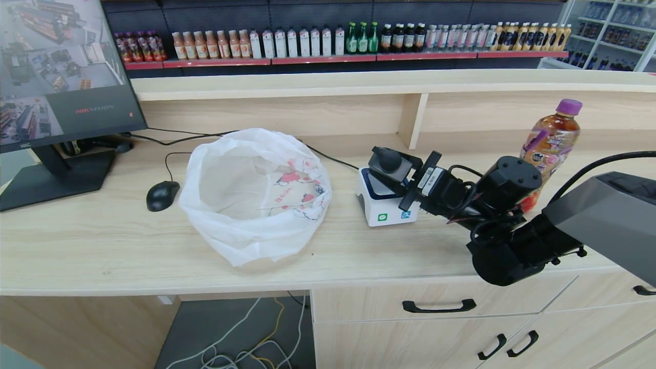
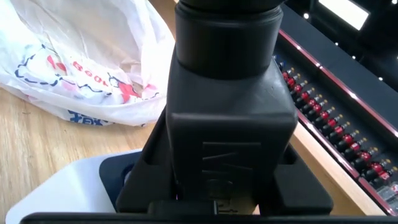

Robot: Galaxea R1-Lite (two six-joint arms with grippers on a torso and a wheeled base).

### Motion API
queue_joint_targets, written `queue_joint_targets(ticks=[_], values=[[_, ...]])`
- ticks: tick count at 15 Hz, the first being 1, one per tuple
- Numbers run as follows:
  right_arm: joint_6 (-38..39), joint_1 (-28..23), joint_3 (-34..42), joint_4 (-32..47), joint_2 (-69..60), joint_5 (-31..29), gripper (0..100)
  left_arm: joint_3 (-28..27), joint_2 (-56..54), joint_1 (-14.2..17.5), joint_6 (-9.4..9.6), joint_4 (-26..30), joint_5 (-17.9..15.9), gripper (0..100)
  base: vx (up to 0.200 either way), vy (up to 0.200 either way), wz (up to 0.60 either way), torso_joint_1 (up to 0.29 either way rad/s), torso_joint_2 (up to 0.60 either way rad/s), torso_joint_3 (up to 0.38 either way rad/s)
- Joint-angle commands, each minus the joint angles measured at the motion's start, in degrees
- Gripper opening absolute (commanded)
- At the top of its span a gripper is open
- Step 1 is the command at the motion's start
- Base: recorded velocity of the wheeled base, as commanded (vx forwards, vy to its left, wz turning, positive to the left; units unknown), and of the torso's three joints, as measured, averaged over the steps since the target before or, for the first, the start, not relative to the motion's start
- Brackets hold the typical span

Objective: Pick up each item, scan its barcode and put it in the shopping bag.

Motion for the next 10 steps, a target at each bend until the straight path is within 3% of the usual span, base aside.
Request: queue_joint_targets(ticks=[1,10], values=[[-0.12,0.04,-0.12,-0.06,0.21,0.06,0,0.00,-0.02,0.04,-0.02,0.00,0.02,100,0.000,0.000,0.00,0.000,0.00,0.000],[0.32,0.13,-0.91,-0.06,0.21,-0.12,0,0.00,-0.02,0.04,-0.02,0.00,0.02,100,0.000,0.000,0.00,0.000,0.00,0.000]])
